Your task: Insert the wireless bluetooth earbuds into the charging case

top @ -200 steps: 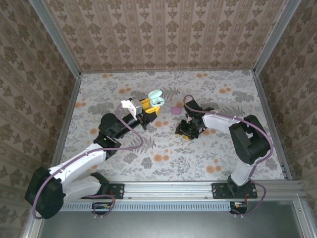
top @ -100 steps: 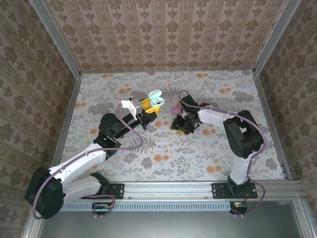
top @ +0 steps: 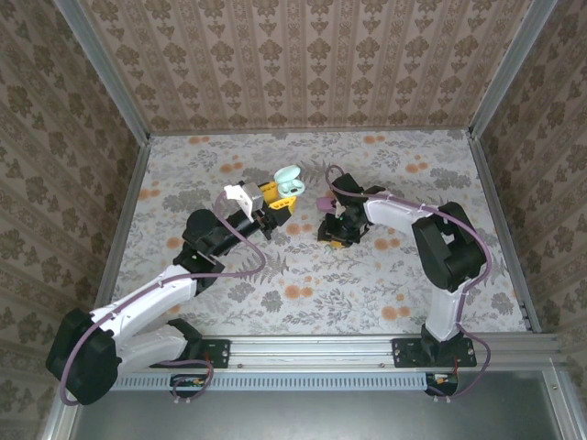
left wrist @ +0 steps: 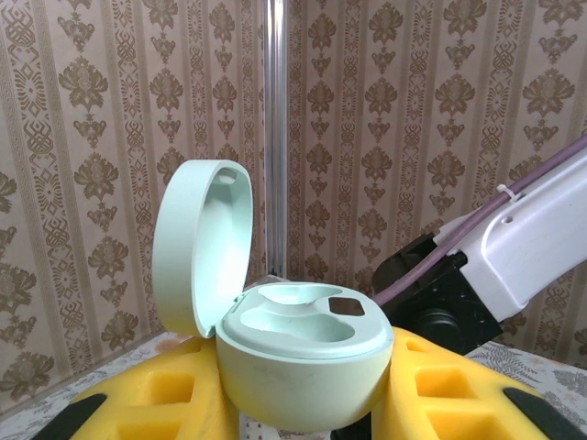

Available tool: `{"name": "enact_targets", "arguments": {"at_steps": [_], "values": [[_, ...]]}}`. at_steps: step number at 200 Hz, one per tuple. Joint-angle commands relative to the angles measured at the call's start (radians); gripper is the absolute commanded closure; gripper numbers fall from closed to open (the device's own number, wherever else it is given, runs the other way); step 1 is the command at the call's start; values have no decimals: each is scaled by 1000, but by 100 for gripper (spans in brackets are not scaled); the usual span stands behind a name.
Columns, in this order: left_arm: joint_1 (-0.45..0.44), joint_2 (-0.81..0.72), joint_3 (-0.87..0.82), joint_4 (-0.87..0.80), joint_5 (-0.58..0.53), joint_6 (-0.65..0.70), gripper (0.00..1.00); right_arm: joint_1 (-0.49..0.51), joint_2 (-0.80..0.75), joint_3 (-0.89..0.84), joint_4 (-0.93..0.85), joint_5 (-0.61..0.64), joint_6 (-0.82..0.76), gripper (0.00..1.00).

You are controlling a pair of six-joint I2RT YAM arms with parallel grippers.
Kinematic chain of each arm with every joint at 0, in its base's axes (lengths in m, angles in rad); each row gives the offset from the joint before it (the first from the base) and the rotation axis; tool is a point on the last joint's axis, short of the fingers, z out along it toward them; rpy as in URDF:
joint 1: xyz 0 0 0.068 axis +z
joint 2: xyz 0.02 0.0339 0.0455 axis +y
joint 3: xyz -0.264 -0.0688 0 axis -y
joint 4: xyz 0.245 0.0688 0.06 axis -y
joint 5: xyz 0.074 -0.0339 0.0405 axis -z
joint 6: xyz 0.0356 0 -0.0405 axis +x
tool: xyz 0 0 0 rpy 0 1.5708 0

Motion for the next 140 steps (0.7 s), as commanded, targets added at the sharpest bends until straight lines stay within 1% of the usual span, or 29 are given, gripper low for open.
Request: {"name": "enact_targets", "arguments": {"at_steps": [1,18,46,59,77,96,140], "values": [[6,-3,36,4,8,19,68,-4,-18,-11,-59,-10,-77,62],[6,-2,38,2,10,19,68,-5,-3,-18,-63,-17,-86,62],[5,0,37,-2,10,18,68,-5,8,-31,-71,7,-99,63],[6,2,37,-3,11,17,68,-5,14,-35,-58,-4,-102,66],[5,5,39,-4,13,17,68,-6,26,-34,-44,-28,-104,67],[4,7,41,-4,13,18,68,-6,41,-31,-41,-37,-114,71],[4,7,45,-8,12,17,68,-6,59,-25,-27,-63,-116,70]]}}
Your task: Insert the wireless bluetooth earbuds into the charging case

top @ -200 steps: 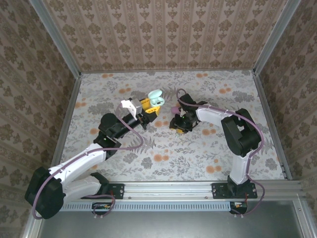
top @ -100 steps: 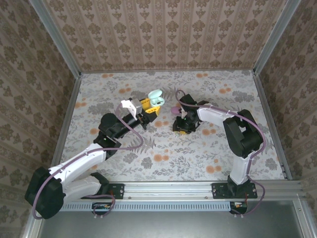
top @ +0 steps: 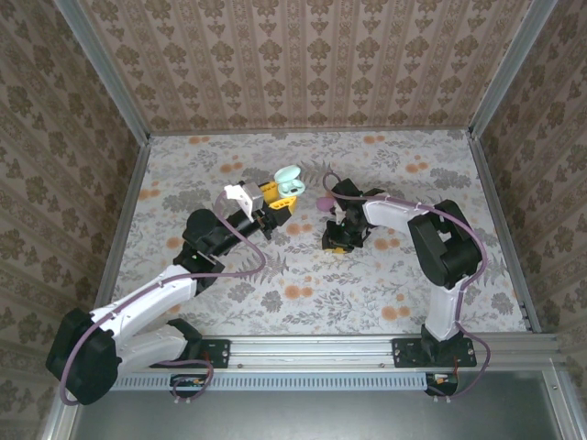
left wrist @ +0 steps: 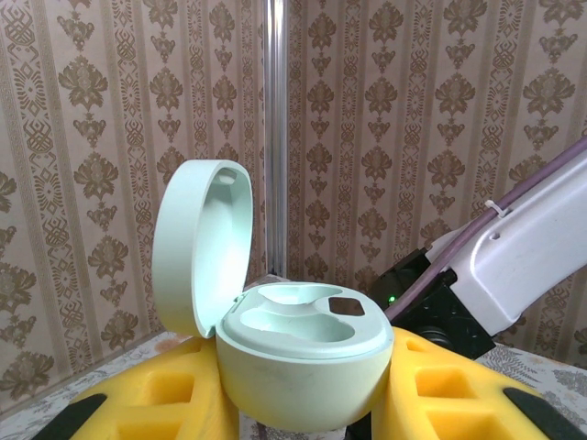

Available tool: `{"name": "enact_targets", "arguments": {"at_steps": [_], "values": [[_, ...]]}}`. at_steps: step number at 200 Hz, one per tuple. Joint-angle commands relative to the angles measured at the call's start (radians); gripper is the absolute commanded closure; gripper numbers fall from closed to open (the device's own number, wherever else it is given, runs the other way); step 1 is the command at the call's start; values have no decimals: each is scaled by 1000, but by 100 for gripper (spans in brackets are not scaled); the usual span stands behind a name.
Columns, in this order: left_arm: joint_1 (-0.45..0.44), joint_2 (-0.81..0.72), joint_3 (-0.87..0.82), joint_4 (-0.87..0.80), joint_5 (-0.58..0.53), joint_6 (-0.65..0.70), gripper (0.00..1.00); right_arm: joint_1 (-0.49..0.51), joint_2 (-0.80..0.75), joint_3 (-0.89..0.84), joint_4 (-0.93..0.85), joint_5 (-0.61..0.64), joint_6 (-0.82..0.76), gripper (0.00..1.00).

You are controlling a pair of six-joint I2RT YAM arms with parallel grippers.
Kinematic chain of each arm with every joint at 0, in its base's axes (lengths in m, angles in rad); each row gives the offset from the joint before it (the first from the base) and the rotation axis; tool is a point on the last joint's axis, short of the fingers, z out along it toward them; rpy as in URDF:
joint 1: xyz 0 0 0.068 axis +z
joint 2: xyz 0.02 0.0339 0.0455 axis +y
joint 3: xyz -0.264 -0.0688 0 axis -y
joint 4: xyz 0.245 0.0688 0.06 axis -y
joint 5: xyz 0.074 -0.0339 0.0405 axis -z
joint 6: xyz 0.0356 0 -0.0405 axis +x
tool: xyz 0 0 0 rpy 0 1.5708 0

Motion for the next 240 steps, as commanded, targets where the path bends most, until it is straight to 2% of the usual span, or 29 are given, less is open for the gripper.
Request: {"name": "enact_targets", "arguments": {"at_steps": [1,90,120,240], "values": [[4,7,43,-6,11,16,68,-2,25,-3,5,-33,-19,70],[3,16,47,-4,14,16,68,12,31,19,35,-64,13,69],[4,16,50,-4,14,16,68,12,28,28,23,-48,17,75],[2,19,54,-3,19,13,68,17,52,65,12,-53,25,69]]}}
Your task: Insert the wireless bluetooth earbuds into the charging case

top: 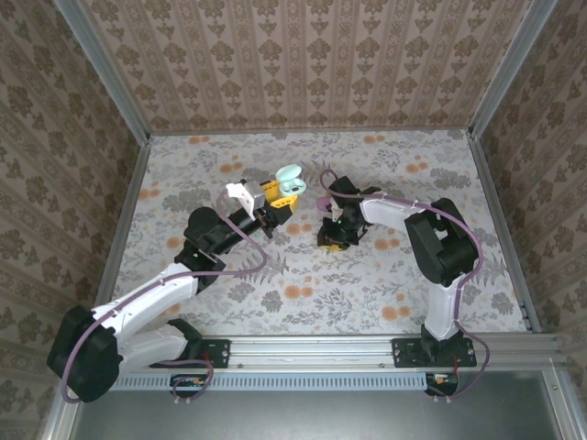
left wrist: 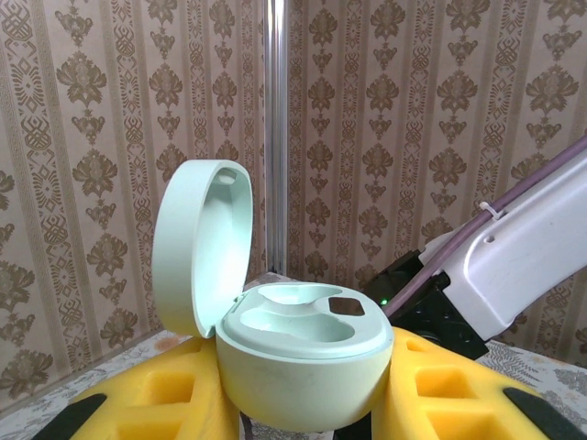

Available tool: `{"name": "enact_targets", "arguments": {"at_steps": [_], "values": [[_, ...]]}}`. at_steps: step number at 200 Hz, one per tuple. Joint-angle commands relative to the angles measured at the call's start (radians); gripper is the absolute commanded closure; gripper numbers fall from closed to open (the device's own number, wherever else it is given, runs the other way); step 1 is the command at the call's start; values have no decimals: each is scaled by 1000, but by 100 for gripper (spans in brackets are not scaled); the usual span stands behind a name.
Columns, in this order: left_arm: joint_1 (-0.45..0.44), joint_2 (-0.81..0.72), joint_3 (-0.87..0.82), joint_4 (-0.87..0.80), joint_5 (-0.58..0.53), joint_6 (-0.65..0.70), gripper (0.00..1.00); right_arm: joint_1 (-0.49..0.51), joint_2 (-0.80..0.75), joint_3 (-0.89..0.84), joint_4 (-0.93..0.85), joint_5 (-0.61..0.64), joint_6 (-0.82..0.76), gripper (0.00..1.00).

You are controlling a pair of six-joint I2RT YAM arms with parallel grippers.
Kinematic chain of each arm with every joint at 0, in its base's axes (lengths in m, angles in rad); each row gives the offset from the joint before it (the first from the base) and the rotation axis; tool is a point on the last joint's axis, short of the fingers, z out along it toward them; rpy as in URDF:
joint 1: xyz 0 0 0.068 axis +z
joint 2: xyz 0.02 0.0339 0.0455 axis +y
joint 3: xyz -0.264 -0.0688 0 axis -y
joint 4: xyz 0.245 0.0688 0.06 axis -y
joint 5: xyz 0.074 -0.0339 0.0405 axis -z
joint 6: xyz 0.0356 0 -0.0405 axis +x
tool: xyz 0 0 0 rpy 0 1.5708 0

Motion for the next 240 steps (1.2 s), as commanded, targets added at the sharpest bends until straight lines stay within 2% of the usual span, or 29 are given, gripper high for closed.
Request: {"name": "enact_targets", "arguments": {"at_steps": [1,73,180,240], "values": [[2,2,40,1,18,13,68,6,22,27,-14,-26,9,69],[3,9,45,1,22,11,68,24,51,46,-63,-22,-29,69],[-1,16,50,2,21,11,68,78,120,114,-155,83,-79,66],[-1,8,47,-4,16,14,68,89,119,128,-191,174,-69,71]]}}
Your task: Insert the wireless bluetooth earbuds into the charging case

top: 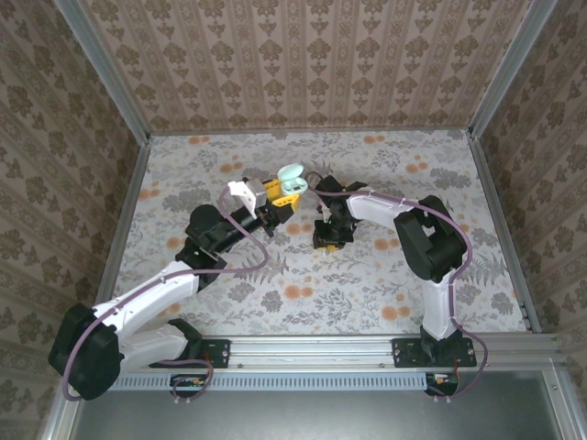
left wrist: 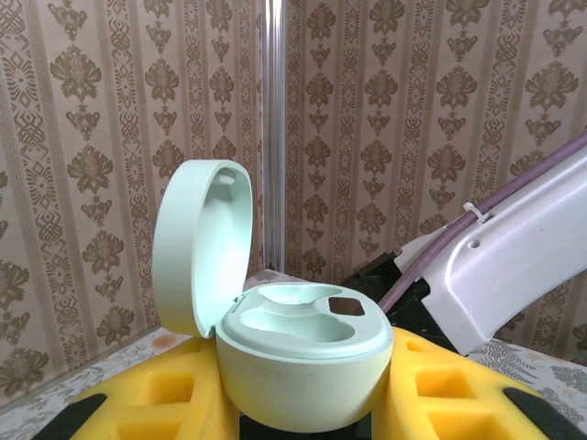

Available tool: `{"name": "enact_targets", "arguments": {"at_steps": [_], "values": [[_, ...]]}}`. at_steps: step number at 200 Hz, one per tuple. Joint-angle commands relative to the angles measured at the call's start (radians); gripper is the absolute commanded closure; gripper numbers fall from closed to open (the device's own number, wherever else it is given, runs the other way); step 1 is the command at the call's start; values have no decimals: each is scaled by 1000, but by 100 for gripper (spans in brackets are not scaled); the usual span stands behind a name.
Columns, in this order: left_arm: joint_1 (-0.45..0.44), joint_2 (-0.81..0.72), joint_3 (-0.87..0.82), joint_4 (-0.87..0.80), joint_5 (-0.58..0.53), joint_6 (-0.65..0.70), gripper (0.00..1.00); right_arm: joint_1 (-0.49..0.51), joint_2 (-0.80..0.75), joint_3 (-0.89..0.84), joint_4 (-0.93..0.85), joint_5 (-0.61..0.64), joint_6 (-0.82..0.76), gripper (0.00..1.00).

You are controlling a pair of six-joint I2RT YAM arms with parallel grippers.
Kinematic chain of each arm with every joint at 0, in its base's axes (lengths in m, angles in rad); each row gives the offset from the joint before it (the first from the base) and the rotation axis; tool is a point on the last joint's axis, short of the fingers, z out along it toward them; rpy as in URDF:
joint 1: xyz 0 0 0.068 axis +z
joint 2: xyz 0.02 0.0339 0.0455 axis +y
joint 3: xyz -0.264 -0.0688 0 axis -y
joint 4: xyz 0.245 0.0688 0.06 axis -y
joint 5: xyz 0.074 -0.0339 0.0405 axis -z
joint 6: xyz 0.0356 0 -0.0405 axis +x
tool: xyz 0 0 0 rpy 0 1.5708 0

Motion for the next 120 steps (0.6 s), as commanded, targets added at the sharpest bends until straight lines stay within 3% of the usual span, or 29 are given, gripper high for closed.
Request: {"name": "enact_targets", "arguments": {"at_steps": [1,120], "values": [[0,-7,28,10,9,14,68,23,43,-8,-35,58,3,71],[-1,-4,28,-6,3,19,68,9,-116,-112,67,96,107,74]]}}
